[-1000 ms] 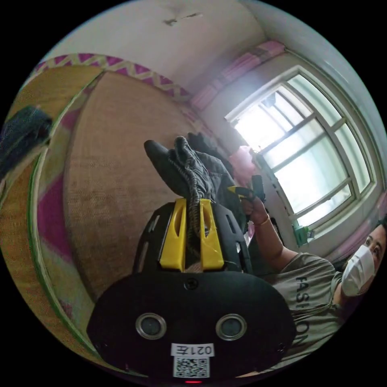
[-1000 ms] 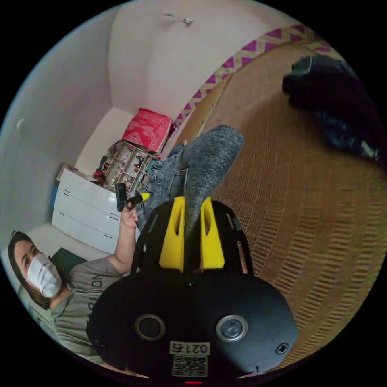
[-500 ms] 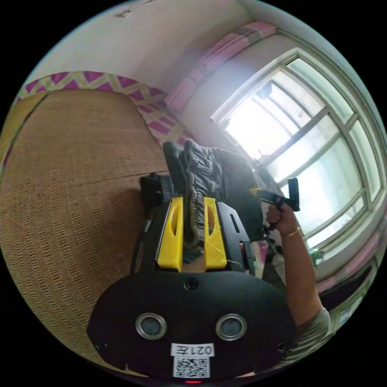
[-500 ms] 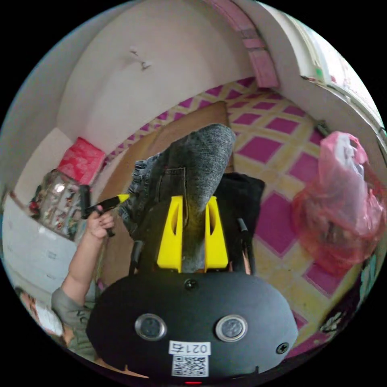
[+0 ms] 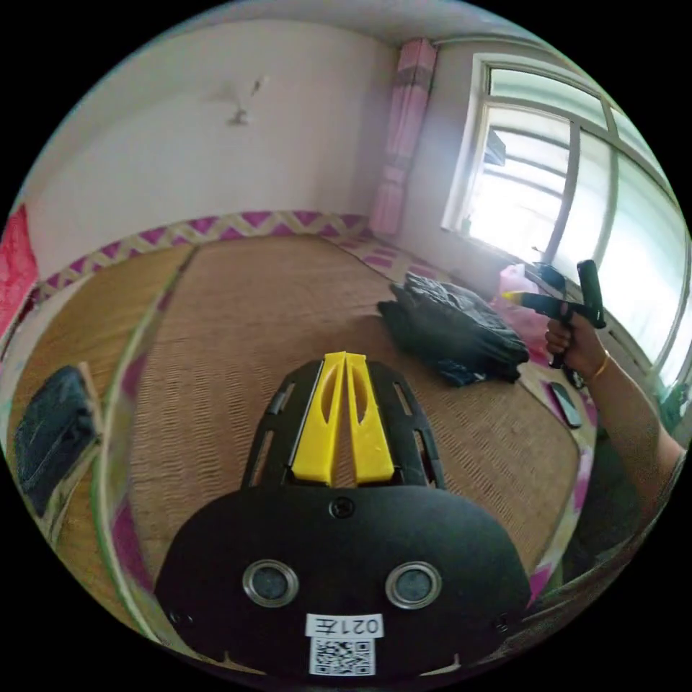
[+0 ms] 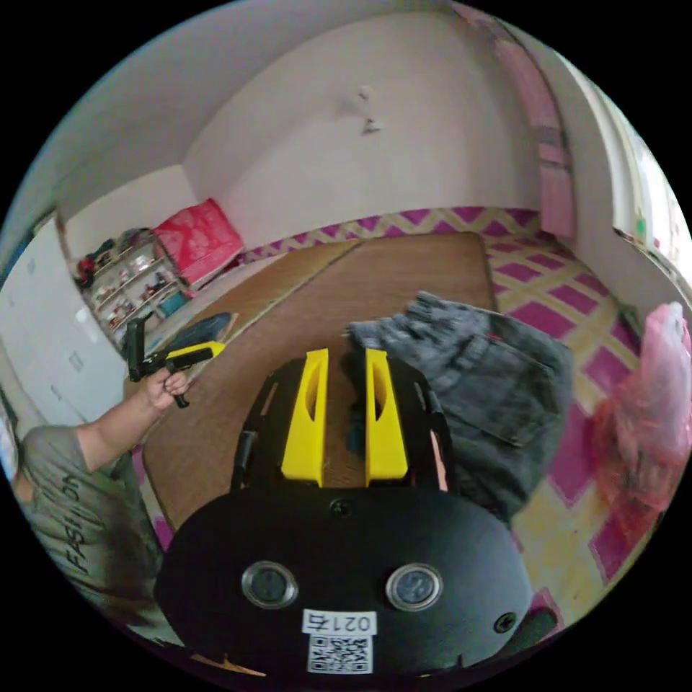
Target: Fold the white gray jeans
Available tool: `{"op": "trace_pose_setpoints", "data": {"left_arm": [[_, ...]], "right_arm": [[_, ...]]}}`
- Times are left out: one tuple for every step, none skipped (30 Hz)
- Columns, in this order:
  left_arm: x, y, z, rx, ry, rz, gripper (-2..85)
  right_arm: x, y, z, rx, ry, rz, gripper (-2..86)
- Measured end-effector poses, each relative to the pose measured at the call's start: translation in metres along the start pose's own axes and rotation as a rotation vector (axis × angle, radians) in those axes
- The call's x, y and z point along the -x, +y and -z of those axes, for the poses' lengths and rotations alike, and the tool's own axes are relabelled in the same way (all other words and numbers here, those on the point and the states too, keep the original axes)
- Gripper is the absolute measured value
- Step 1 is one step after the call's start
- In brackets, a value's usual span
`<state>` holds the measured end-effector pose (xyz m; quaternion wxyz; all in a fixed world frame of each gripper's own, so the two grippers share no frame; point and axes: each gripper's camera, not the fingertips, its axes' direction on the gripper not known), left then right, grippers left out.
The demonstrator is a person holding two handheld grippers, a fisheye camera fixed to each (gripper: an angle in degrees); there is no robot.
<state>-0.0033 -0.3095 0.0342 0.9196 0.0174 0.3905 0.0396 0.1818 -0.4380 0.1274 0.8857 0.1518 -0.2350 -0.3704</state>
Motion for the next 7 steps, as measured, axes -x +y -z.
{"op": "trace_pose_setpoints", "data": {"left_arm": [[0.005,0.009,0.015,-0.008,-0.031,0.003,-0.4],[0.016,0.028,0.044,-0.019,-0.111,0.04,0.1],[0.027,0.048,0.071,-0.027,-0.188,0.042,1.3],[0.033,0.057,0.083,-0.026,-0.212,0.039,2.2],[0.047,0.075,0.107,-0.019,-0.262,0.047,3.8],[0.063,0.093,0.129,0.005,-0.321,0.072,5.1],[0.072,0.102,0.14,0.016,-0.35,0.093,5.0]], "right_arm": [[0.021,0.0,-0.009,0.002,-0.024,0.035,8.6],[0.064,-0.001,-0.028,0.003,-0.053,0.1,8.7],[0.106,-0.002,-0.049,-0.003,-0.086,0.172,8.9],[0.129,-0.002,-0.06,-0.011,-0.103,0.21,9.1],[0.173,-0.003,-0.083,-0.034,-0.12,0.28,9.5],[0.218,-0.004,-0.107,-0.057,-0.126,0.366,9.8],[0.24,-0.005,-0.12,-0.062,-0.132,0.409,9.9]]}}
